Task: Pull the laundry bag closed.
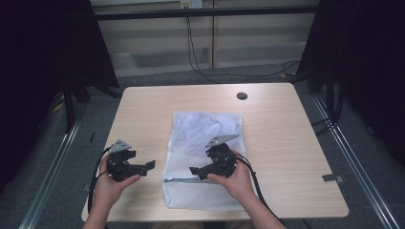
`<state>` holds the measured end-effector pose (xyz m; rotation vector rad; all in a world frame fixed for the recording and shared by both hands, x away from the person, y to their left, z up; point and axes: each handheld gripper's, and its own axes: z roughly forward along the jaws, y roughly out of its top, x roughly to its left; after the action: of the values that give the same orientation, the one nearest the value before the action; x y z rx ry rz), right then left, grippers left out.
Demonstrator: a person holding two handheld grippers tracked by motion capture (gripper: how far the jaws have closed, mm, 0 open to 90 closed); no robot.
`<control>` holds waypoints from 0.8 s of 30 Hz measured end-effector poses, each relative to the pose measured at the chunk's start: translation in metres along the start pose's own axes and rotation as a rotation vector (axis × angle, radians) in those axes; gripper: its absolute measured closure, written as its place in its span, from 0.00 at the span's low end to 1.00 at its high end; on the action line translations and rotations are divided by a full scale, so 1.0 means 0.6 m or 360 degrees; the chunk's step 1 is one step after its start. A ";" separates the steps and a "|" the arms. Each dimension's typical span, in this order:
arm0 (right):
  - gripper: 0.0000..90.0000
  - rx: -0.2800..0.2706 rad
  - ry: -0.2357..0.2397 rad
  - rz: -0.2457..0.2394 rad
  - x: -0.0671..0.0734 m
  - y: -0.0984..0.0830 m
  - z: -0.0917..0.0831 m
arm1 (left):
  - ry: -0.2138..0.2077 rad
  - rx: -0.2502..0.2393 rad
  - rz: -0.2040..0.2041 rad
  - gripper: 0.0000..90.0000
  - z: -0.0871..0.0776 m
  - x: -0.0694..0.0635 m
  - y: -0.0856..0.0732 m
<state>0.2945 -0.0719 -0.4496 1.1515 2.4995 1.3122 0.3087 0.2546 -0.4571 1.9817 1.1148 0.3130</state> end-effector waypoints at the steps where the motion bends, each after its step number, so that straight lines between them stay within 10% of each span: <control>1: 0.11 0.0001 0.0001 0.0001 0.001 0.001 0.002 | 0.0000 0.0000 0.0000 0.08 0.000 0.000 0.000; 24: 0.16 0.0051 0.0093 0.0040 0.018 0.008 0.049 | 0.0008 0.0006 0.0009 0.08 -0.007 0.001 -0.004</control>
<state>0.3013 -0.0436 -0.4614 1.1718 2.5642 1.3353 0.3053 0.2580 -0.4565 1.9887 1.1142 0.3189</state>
